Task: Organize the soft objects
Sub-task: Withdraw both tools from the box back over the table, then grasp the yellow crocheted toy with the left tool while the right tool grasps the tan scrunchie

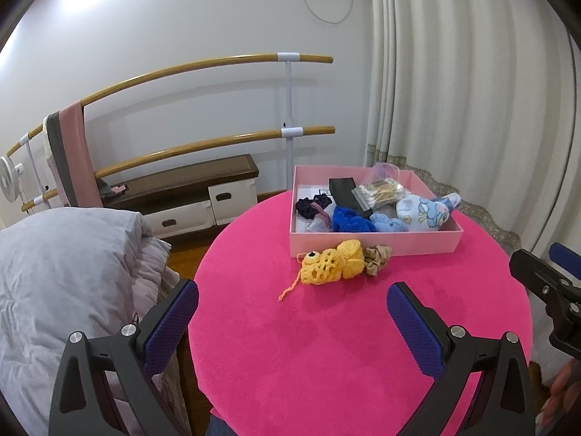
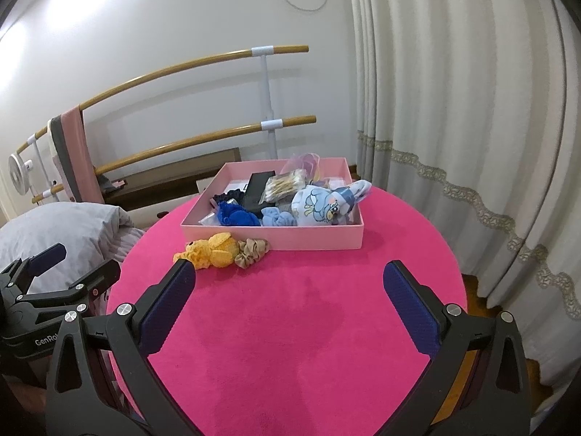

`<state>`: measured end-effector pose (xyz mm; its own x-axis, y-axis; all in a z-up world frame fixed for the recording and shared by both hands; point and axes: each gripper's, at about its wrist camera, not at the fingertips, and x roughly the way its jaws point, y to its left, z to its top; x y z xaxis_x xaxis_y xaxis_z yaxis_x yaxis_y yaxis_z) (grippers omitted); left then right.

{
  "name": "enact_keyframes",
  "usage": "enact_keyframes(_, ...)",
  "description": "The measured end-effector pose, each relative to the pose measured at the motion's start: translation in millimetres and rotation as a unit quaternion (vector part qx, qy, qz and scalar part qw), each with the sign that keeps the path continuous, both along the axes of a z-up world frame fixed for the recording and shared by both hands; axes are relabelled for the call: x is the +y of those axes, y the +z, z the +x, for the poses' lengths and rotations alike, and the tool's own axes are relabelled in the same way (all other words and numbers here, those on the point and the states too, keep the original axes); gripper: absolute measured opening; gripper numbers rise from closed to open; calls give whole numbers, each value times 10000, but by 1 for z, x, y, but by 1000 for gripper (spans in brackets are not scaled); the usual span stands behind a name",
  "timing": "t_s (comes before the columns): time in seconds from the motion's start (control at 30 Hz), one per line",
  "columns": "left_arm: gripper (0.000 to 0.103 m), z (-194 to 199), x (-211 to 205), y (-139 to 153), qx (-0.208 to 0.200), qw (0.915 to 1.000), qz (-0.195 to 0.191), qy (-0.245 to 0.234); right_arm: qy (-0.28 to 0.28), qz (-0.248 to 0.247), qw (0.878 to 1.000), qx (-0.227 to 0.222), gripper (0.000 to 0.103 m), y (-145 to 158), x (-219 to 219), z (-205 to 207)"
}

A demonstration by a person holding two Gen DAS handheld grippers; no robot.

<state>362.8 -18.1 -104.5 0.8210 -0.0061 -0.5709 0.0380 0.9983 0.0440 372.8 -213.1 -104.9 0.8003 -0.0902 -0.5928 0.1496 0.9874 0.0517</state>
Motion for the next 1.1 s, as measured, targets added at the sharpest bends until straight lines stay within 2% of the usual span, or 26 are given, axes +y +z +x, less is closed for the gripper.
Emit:
enact_keyframes(0.27,103,32,2,-21,343,9994,2,-69,-2,42,9997,232,103,-15,-6,17)
enact_keyframes(0.57,103,90,-4,-48,638,9979,26,-69,-66,127,9983,567,103,-43,-19,44)
enact_keyframes(1.1,103,180,-17,-107,954,9953,137,-83,107,454,9922,1154,103,-97,-27,118)
